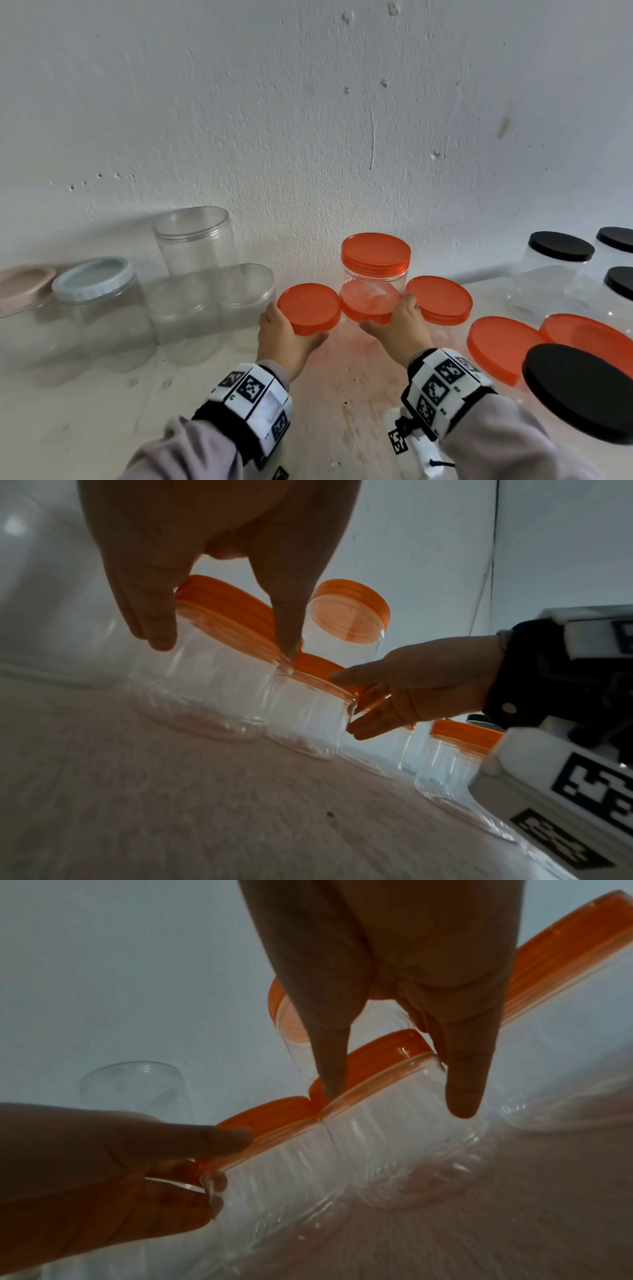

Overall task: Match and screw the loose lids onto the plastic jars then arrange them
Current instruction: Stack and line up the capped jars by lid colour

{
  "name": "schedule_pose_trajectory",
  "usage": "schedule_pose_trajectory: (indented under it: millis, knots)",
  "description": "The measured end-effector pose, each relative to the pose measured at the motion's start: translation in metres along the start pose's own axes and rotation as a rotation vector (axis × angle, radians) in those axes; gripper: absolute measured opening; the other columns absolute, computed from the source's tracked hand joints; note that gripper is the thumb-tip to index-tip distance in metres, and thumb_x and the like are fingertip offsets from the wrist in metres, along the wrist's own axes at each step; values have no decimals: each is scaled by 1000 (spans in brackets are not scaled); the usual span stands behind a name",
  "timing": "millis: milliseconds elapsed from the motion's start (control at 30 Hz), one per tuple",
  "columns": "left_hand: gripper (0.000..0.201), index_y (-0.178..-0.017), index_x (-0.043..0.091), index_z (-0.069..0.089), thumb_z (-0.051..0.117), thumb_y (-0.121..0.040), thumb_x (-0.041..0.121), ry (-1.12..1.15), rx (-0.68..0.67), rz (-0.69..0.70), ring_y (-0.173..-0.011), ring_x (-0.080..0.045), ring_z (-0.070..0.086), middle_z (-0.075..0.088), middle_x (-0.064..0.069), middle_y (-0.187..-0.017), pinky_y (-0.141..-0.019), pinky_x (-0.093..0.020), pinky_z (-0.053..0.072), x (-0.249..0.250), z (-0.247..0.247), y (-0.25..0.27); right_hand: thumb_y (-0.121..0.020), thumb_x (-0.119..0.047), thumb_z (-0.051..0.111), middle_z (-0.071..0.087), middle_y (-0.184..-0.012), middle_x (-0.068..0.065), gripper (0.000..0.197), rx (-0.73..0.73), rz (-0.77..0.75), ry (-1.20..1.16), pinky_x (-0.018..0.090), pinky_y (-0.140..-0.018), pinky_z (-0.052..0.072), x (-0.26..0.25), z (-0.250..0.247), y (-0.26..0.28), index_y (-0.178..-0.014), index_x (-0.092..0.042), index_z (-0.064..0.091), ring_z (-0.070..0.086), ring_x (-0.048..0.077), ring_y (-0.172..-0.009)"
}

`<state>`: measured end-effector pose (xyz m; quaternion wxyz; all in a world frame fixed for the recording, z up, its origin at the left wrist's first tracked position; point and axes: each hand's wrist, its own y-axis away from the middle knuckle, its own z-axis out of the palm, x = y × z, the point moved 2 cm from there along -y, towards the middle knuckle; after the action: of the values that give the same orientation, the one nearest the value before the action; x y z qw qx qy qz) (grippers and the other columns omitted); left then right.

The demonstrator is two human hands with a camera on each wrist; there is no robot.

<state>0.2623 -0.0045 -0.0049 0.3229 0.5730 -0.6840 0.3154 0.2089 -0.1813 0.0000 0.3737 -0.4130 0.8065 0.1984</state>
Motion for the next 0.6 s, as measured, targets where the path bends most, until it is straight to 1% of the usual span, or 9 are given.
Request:
schedule_pose_trajectory:
  millis: [100, 200, 267, 367, 500, 600]
  knots:
    - [98, -145, 5, 17, 80, -74, 30, 63, 31, -44, -126, -34, 42, 33, -18, -141, -106, -42, 37, 4, 8, -6, -81, -23, 74, 35, -139, 20, 80, 6, 18, -27, 33, -101, 34, -4, 3, -8, -136, 4, 22, 38, 31, -127]
    - [94, -147, 4, 14, 76, -79, 28, 104, 71, -67, -128, -32, 41, 32, -17, -142, -105, -38, 35, 7, 16, -12, -81, -23, 74, 38, -137, 20, 77, 21, 30, -21, 35, -97, 36, -10, 7, -18, -134, 4, 25, 42, 32, -125]
    - [92, -147, 3, 13, 73, -82, 27, 116, 88, -75, -128, -32, 39, 31, -18, -142, -105, -37, 34, 9, 22, -16, -82, -24, 74, 39, -136, 20, 74, 33, 37, -15, 35, -95, 38, -13, 8, -24, -132, 4, 26, 44, 32, -123]
    - [86, -147, 0, 11, 67, -86, 25, 123, 112, -90, -128, -34, 39, 28, -21, -143, -104, -36, 34, 13, 28, -20, -83, -25, 72, 41, -135, 20, 72, 47, 33, -5, 36, -94, 39, -16, 11, -33, -132, 4, 28, 45, 32, -121]
    - [77, -148, -2, 4, 54, -95, 22, 147, 127, -132, -129, -36, 39, 23, -23, -146, -103, -37, 33, 18, 34, -25, -87, -25, 68, 43, -131, 21, 64, 63, 5, 37, 30, -84, 40, -18, 17, -42, -129, 5, 30, 49, 31, -116]
    - [76, -148, -3, -2, 49, -97, 23, 153, 112, -151, -131, -36, 37, 20, -23, -148, -104, -35, 32, 21, 36, -27, -89, -26, 65, 44, -130, 21, 60, 71, 0, 49, 27, -77, 36, -19, 22, -46, -127, 5, 31, 52, 33, -114]
